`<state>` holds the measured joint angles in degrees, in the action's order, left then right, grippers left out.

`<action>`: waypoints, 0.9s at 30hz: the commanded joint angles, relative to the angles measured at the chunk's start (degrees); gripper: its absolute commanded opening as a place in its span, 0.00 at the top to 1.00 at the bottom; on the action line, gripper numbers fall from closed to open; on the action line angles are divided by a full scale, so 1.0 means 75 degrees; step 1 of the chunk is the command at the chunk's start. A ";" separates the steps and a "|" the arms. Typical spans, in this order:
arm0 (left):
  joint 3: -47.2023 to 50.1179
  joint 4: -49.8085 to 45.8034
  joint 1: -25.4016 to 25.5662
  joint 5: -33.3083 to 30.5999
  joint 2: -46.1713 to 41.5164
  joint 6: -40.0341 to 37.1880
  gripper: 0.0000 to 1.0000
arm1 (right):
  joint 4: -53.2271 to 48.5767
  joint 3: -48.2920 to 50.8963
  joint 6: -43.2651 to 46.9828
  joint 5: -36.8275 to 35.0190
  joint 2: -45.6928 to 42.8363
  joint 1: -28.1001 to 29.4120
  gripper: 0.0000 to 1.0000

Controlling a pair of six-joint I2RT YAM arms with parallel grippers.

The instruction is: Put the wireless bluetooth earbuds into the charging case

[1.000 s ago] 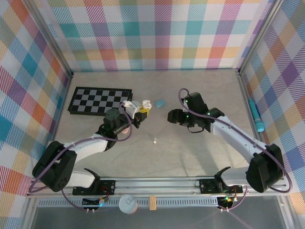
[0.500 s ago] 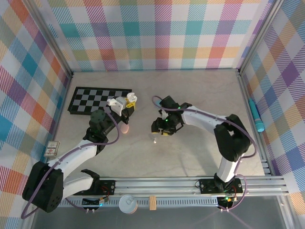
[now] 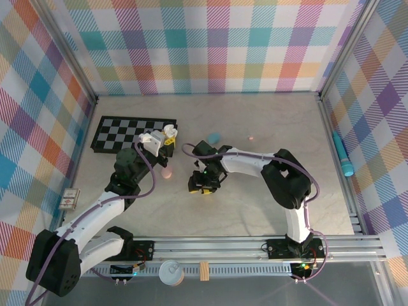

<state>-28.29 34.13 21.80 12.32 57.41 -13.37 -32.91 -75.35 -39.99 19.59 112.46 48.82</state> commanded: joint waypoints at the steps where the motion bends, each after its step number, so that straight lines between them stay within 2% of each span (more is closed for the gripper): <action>1: -0.0083 0.0014 -0.0083 0.0009 -0.0046 -0.0128 1.00 | -0.0372 0.0008 -0.0117 -0.0505 -0.0096 0.0018 0.52; 7: -0.0127 0.0085 -0.0094 0.0138 0.0058 -0.0058 1.00 | -0.0668 0.0140 -0.0153 -0.1172 -0.0387 -0.0050 0.53; 17: -0.0153 0.0087 -0.0093 0.0233 0.0111 -0.0011 1.00 | -0.1029 0.0431 -0.0022 -0.1597 -0.0769 -0.0489 0.51; 20: -0.0139 0.0102 -0.0094 0.0240 0.0110 0.0000 1.00 | -0.1150 0.0516 -0.0007 -0.1728 -0.0911 -0.0579 0.46; 27: -0.0130 0.0210 -0.0094 0.0279 0.0219 0.0038 1.00 | -0.1310 0.0820 0.0008 -0.2159 -0.1313 -0.0695 0.40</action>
<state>-28.29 34.20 21.80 12.99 58.59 -13.32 -40.49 -70.26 -40.05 5.32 104.68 43.97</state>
